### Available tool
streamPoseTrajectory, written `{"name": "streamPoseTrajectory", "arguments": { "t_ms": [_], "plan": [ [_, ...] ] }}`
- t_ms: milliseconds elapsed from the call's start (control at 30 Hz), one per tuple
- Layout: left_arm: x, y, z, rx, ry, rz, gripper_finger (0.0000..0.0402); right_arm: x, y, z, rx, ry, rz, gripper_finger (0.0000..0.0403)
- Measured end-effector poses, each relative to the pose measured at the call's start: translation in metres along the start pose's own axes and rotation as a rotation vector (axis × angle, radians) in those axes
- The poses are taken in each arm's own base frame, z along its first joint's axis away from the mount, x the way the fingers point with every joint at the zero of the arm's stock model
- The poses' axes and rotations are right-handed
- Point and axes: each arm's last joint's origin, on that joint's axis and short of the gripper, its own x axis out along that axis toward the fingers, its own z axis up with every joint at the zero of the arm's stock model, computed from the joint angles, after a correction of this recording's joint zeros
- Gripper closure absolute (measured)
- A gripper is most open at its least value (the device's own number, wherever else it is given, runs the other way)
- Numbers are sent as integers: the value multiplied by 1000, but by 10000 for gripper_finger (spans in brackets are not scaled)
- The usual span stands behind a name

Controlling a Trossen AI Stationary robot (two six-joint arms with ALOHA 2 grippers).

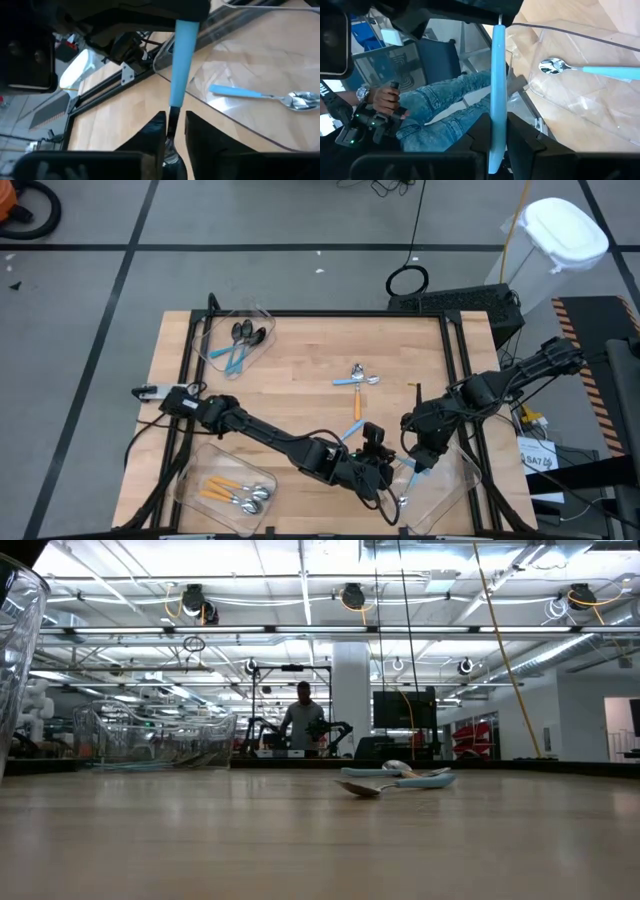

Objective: Sort silverware by color (type)
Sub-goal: Put the light blue spoon into the bottom right transparent bin

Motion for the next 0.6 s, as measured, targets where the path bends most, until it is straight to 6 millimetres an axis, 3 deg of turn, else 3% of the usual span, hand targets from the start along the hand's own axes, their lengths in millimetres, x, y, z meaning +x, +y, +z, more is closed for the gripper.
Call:
{"name": "streamPoseTrajectory", "arguments": {
  "t_ms": [300, 600],
  "plan": [
    [-2, -2, 0, -53, 4, 3, 386, 3, 0, 1, -12, 26, -6, 367],
    [-5, -7, 2, -75, -1, -3, 395, 3, 0, 1, -19, 21, -7, 335]
  ]
}}
